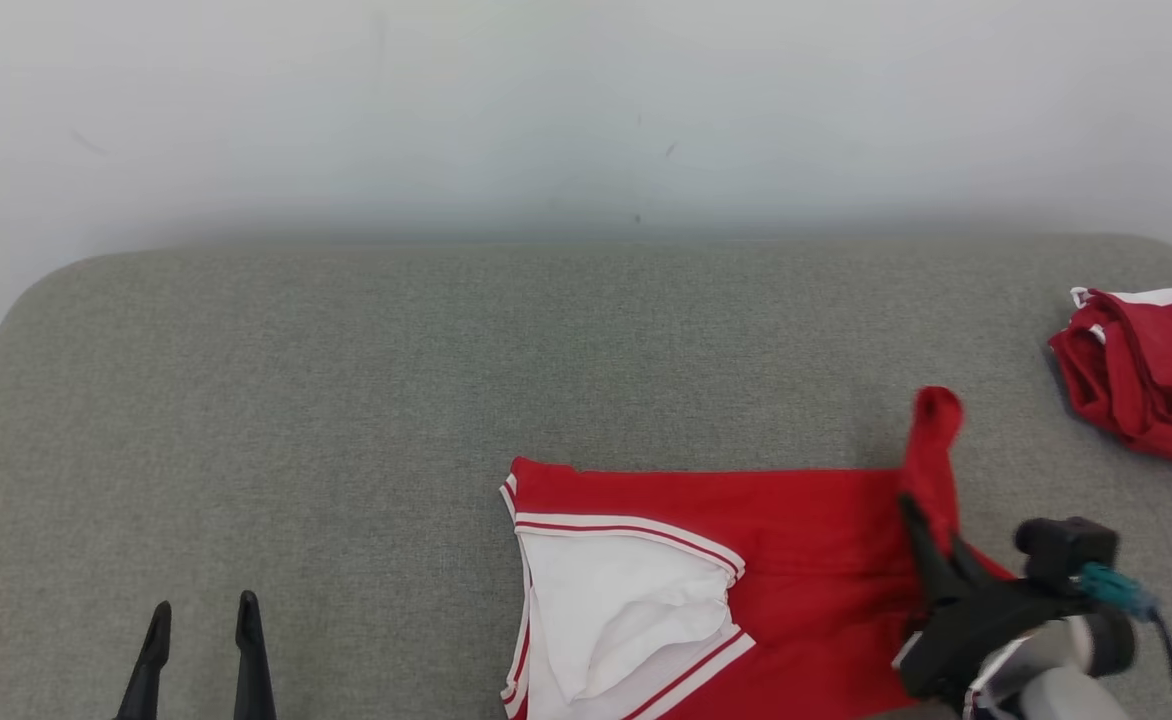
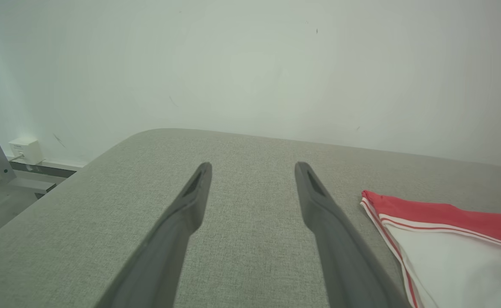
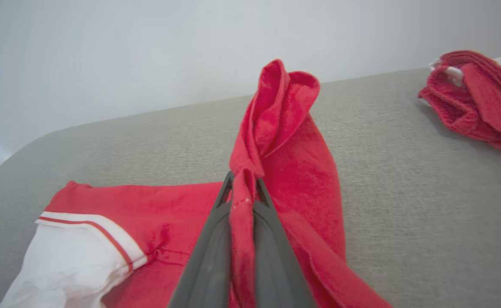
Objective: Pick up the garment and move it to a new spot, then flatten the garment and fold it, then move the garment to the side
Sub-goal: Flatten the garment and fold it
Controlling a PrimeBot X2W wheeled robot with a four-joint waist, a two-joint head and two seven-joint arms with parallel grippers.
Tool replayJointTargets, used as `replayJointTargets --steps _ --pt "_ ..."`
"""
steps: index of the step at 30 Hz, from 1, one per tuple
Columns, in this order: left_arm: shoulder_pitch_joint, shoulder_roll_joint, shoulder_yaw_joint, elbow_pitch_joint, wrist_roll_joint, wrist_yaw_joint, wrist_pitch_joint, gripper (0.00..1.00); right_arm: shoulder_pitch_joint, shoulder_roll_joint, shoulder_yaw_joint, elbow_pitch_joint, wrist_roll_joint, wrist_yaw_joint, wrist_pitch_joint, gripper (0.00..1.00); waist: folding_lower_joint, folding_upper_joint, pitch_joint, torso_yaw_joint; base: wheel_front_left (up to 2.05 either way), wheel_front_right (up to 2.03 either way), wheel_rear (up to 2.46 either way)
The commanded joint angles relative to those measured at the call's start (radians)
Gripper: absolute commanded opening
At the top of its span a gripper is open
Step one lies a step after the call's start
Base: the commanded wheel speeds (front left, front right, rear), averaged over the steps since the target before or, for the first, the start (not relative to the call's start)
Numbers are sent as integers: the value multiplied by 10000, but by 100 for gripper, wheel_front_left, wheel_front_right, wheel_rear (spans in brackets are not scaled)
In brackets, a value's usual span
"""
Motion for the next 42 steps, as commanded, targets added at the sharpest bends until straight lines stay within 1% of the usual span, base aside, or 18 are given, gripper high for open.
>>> replayJointTargets --steps 1,6,9,16,24,30,34,35,36,38,42 --pt "-82 -9 -37 51 4 12 -27 100 155 237 248 -349 -77 -29 133 0 0 0 13 85 0 0 0" --pt "-133 -11 -134 129 11 11 -27 100 286 885 878 -1161 -141 -29 408 0 0 0 49 304 0 0 0" --pt "-137 -8 -138 150 -15 13 -27 100 332 1270 1247 -1450 -150 -29 540 0 0 0 75 434 0 0 0" --pt "-141 -10 -232 217 -113 13 -27 100 411 1822 2041 -1472 -70 -29 639 0 0 0 110 811 0 0 0" --pt "-198 -12 -225 261 -205 12 -27 100 169 2020 2763 -1055 181 -29 361 0 0 0 180 1082 0 0 0" --pt "-343 -10 -304 328 -219 12 -27 100 -270 2020 3512 -695 854 -29 -15 0 0 0 250 1249 0 0 0" --pt "-384 -9 -374 374 -252 12 -27 100 -571 2021 3860 -181 1082 -29 -253 0 0 0 284 1351 0 0 0" --pt "-369 -12 -388 387 -264 12 -27 100 -674 2026 3981 -81 1061 -27 -337 36 0 0 287 1370 0 0 0" --pt "-361 -10 -401 397 -275 12 -27 100 -717 2032 4051 -3 1153 -27 -408 100 0 0 294 1383 0 0 0" --pt "-347 -10 -377 405 -299 12 -27 100 -857 2025 4182 126 1218 -27 -560 100 0 0 299 1383 0 0 0" --pt "-240 -12 -296 431 -310 14 -27 100 -1120 2024 4242 -3 1183 -29 -877 100 0 0 278 1256 0 0 0"
